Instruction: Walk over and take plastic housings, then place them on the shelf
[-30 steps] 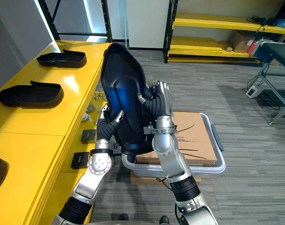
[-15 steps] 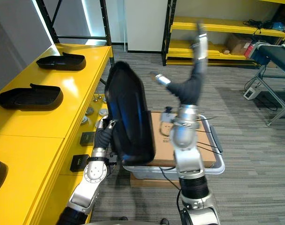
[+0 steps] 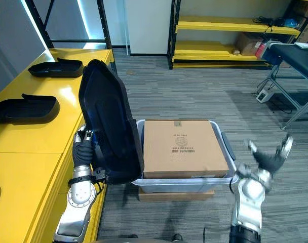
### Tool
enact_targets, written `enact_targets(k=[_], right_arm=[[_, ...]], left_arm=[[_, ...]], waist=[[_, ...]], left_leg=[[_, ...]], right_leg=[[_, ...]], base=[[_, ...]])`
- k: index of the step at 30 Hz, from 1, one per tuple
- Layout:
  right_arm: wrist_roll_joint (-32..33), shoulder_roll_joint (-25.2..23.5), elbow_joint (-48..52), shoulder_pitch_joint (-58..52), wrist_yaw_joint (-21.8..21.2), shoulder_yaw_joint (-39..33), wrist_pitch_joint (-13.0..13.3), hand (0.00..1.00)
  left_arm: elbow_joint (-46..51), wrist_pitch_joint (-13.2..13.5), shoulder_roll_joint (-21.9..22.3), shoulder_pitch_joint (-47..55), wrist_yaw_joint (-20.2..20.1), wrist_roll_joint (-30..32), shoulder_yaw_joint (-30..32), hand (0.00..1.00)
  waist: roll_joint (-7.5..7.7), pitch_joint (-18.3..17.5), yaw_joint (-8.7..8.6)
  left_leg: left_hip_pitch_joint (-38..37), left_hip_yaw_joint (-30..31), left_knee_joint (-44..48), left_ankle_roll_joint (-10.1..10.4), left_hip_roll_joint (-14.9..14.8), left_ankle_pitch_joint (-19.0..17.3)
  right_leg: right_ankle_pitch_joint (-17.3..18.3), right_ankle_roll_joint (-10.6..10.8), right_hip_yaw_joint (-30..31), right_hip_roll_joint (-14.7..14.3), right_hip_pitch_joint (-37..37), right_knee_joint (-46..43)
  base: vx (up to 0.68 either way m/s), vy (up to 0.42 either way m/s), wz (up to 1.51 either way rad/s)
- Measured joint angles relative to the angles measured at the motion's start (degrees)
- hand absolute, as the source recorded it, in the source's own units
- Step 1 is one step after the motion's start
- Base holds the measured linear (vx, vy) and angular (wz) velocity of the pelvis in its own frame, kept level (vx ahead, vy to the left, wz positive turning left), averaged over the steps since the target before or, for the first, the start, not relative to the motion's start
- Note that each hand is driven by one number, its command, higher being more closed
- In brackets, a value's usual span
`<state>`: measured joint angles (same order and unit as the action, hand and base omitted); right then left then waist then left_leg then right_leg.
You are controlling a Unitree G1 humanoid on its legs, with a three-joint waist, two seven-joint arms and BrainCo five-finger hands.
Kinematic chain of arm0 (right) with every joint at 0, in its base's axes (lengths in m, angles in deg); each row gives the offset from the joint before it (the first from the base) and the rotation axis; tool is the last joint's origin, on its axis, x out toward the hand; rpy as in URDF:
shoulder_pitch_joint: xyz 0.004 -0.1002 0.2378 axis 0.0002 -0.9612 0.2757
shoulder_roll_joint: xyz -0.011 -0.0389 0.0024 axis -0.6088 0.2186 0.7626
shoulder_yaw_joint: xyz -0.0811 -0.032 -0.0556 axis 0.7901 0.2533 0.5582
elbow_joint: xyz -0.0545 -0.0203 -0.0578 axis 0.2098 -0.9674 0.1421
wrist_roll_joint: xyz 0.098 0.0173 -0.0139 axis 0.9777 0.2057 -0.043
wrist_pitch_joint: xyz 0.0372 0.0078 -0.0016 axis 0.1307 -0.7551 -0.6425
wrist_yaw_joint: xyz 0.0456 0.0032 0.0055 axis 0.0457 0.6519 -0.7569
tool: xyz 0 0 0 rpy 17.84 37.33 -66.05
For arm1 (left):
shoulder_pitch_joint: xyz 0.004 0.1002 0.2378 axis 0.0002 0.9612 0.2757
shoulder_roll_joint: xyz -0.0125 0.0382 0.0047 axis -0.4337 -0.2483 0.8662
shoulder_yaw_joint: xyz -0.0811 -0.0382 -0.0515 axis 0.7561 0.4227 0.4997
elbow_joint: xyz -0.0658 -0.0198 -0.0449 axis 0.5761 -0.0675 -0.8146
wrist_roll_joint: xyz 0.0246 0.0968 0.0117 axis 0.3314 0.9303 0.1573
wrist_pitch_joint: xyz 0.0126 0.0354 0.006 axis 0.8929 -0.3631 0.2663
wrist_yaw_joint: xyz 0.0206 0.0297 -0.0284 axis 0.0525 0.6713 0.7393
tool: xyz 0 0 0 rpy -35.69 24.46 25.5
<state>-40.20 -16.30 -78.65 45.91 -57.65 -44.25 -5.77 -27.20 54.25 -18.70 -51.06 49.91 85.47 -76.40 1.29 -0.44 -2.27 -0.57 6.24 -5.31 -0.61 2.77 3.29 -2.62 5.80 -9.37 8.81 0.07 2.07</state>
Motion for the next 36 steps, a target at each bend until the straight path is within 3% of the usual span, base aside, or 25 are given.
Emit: enact_targets(k=[5, 12, 16, 20, 21, 22, 23, 24, 27, 29, 30, 31, 33, 34, 36], right_arm=[[2.84, -6.53, -10.33, -5.52, -6.77, 1.81, -1.26, 0.0], [2.32, -8.37, -13.31, -7.47, -11.33, 9.99, -2.03, 0.0], [0.84, -8.36, -14.8, -7.38, -11.27, 12.19, -2.07, 0.0], [0.11, -7.77, -16.61, -5.21, -11.09, 15.49, -1.93, 0.0], [-0.31, -7.51, -16.73, -4.03, -11.01, 16.26, -1.92, 0.0], [-0.56, -7.56, -16.77, -2.42, -10.93, 16.75, -1.9, 0.0], [-0.86, -7.15, -16.83, -1.56, -10.68, 17.72, -1.87, 0.0], [-0.9, -6.73, -16.86, -0.87, -10.49, 18.87, -1.98, 0.0], [-1.26, -6.61, -15.93, -0.29, -9.82, 20.71, -1.93, 0.0], [-1.81, -6.94, -17.09, 0.2, -9.79, 20.64, -1.85, 0.0], [-1.85, -7.0, -17.8, 0.57, -9.77, 20.55, -1.8, 0.0], [-1.85, -6.58, -19.61, 0.75, -9.68, 20.49, -1.85, 0.0], [-1.94, -6.77, -22.03, 0.5, -9.74, 20.62, -2.0, 0.0], [-2.26, -6.82, -23.15, 0.97, -9.84, 20.65, -2.04, 0.0], [-3.53, -6.57, -23.42, 1.24, -9.85, 20.48, -2.33, 0.0]], left_arm=[[2.55, 0.44, 1.34, 2.55, -2.22, -0.04, -0.02, 1.0], [3.41, 0.62, 2.18, 4.31, -2.78, -0.08, -0.07, 1.0], [3.9, 0.64, 2.99, 4.24, -3.54, -0.17, -0.51, 1.0], [6.59, 0.66, 3.87, 4.2, -3.3, -0.2, -2.3, 1.0], [7.53, 0.66, 3.86, 4.18, -3.28, -0.21, -2.81, 1.0], [8.16, 0.74, 3.94, 3.77, -3.31, -0.22, -3.01, 1.0], [8.19, 0.88, 4.05, 3.2, -3.3, -0.22, -3.07, 1.0], [8.25, 1.3, 4.49, 3.05, -3.19, -0.22, -3.62, 1.0], [8.22, 1.89, 5.04, 3.01, -3.03, -0.21, -4.81, 1.0], [7.91, 2.75, 4.8, 2.44, -3.02, -0.9, -5.55, 1.0], [7.64, 2.91, 4.54, 1.9, -3.0, -1.0, -5.71, 1.0], [6.96, 3.22, 4.61, 0.86, -2.58, -1.4, -6.59, 1.0], [4.23, 3.3, 3.76, -1.15, -2.32, -2.34, -7.02, 1.0], [3.14, 3.28, 3.65, -1.94, -2.3, -2.43, -6.81, 1.0], [1.46, 3.14, 3.4, -3.68, -2.3, -2.51, -6.76, 1.0]], waist=[[-0.31, -0.13, 0.08], [0.17, 0.17, 0.91], [0.61, 1.39, 1.98], [0.15, 3.55, 4.57], [-0.46, 3.93, 4.72], [-1.29, 4.53, 4.89], [-1.12, 5.21, 4.71], [-2.01, 5.5, 5.05], [-2.7, 5.4, 4.95], [-2.06, 5.1, 5.0], [-2.02, 5.11, 5.12], [-2.76, 4.8, 5.18], [-0.83, 4.4, 4.55], [-0.24, 4.24, 5.06], [0.04, 4.4, 4.55]], left_leg=[[-0.87, -0.16, 0.01, 0.11, -0.32, -0.34], [-0.98, 2.19, 1.97, -0.37, -0.06, -2.25], [1.89, 9.47, 7.44, 0.4, 2.15, -3.2], [6.21, 17.88, 13.35, 0.98, 5.99, -3.33], [8.23, 16.18, 14.57, 1.25, 5.74, -4.91], [10.84, 6.36, 15.48, 0.81, 2.39, -6.2], [11.57, -0.11, 16.0, 0.74, -0.13, -6.18], [12.86, -10.71, 17.53, 0.39, -4.46, -6.39], [13.36, -27.11, 21.44, -2.02, -10.63, -7.96], [15.1, -30.32, 24.22, -2.96, -10.89, -9.22], [16.31, -30.34, 27.04, -4.82, -11.47, -10.16], [16.7, -29.15, 27.82, -2.25, -11.51, -9.93], [16.87, -26.96, 26.64, -2.64, -8.24, -9.46], [17.22, -26.28, 26.79, -2.84, -7.19, -9.59], [18.23, -24.0, 28.01, -4.06, -5.49, -10.44]], right_leg=[[0.73, -0.09, -0.22, -0.11, 0.68, -1.01], [5.01, 0.68, -3.44, 1.01, 1.73, -5.97], [8.75, 0.62, -11.03, 3.18, 2.73, -11.77], [12.68, 1.06, -20.67, 6.1, 3.93, -17.17], [13.5, 0.97, -23.56, 7.35, 3.98, -18.66], [13.64, 0.84, -26.95, 7.52, 4.82, -19.23], [13.69, 0.9, -28.87, 7.67, 5.37, -19.55], [13.84, 1.05, -31.3, 8.17, 6.19, -20.24], [14.26, 1.63, -37.55, 9.17, 8.83, -20.64], [14.3, 1.83, -42.16, 10.37, 10.67, -17.88], [14.1, 2.47, -42.92, 10.55, 10.68, -17.89], [14.34, 4.07, -44.13, 10.13, 11.53, -18.35], [13.09, 3.35, -45.78, 10.97, 12.83, -17.21], [12.52, 2.68, -45.76, 11.3, 12.88, -17.0], [11.37, 0.93, -45.51, 12.84, 13.03, -20.2]], base=[[0.0, 0.0, 0.03], [-0.05, -0.016, 0.24], [0.03, -0.029, 1.05], [0.03, -0.038, 1.35], [-0.09, 0.0, 1.4], [-0.13, 0.016, 1.58], [-0.09, 0.042, 1.45], [-0.06, 0.038, 1.05], [0.01, 0.015, 1.03], [0.04, 0.089, 0.95], [0.09, 0.135, 0.94], [0.13, 0.122, 0.7], [0.15, 0.121, 0.72], [0.19, 0.154, 0.7], [0.2, 0.156, 0.76]])
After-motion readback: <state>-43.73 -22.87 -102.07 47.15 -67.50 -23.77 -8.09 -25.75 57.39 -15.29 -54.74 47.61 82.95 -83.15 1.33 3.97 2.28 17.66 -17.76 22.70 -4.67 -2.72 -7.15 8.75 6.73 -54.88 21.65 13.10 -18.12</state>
